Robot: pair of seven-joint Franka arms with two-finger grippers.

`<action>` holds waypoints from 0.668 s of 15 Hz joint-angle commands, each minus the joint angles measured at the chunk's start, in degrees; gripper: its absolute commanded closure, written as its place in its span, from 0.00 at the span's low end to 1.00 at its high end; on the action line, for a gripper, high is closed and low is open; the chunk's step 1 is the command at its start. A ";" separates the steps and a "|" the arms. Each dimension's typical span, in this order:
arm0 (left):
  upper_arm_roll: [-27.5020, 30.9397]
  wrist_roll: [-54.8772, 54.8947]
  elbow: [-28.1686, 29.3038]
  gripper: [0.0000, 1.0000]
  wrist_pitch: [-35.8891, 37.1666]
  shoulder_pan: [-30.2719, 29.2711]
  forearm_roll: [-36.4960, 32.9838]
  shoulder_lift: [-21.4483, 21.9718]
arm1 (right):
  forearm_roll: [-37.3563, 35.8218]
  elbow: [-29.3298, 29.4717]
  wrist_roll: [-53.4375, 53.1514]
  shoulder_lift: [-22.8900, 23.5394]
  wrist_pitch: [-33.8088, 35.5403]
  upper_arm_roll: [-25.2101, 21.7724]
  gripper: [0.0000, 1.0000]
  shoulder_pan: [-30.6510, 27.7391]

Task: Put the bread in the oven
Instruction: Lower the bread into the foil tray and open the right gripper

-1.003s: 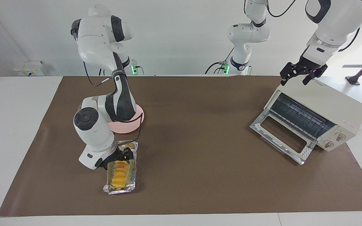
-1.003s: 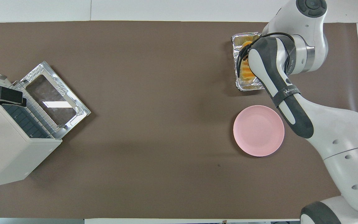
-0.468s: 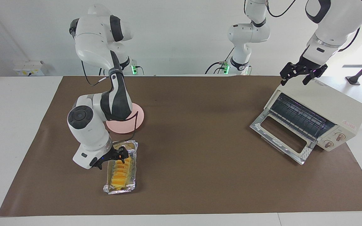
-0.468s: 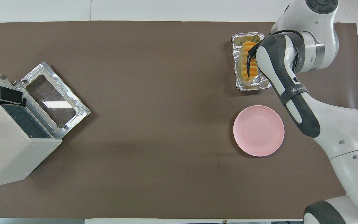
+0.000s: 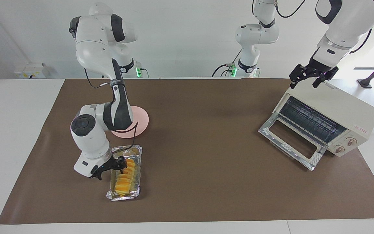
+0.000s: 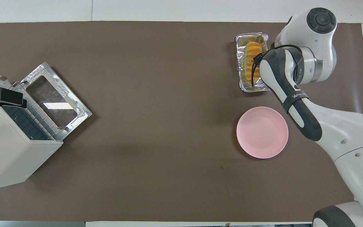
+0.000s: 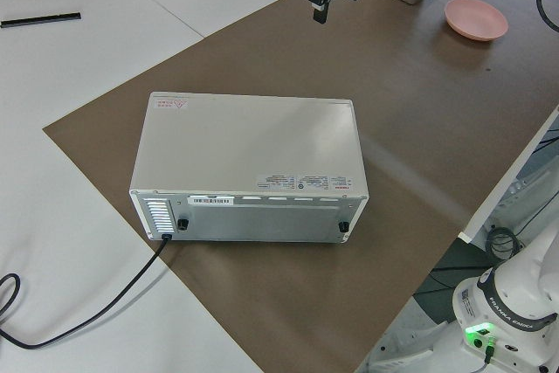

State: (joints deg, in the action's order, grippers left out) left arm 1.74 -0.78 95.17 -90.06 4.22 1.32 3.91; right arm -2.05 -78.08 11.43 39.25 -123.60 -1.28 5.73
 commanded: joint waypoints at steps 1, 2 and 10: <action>0.28 0.16 -0.07 0.00 0.94 0.08 0.17 0.66 | -0.94 -3.22 1.05 -2.34 -0.67 0.31 0.44 -0.28; 0.28 0.16 -0.07 0.00 0.94 0.08 0.17 0.66 | -0.94 -3.22 1.05 -2.34 -0.67 0.31 0.66 -0.28; 0.28 0.16 -0.07 0.00 0.94 0.08 0.17 0.66 | -0.32 -6.56 0.79 -3.30 -3.93 0.40 1.00 -0.28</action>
State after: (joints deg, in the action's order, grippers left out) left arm 1.74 -0.78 95.17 -90.06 4.22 1.32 3.91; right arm -2.06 -80.74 11.43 38.02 -125.43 -1.23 5.77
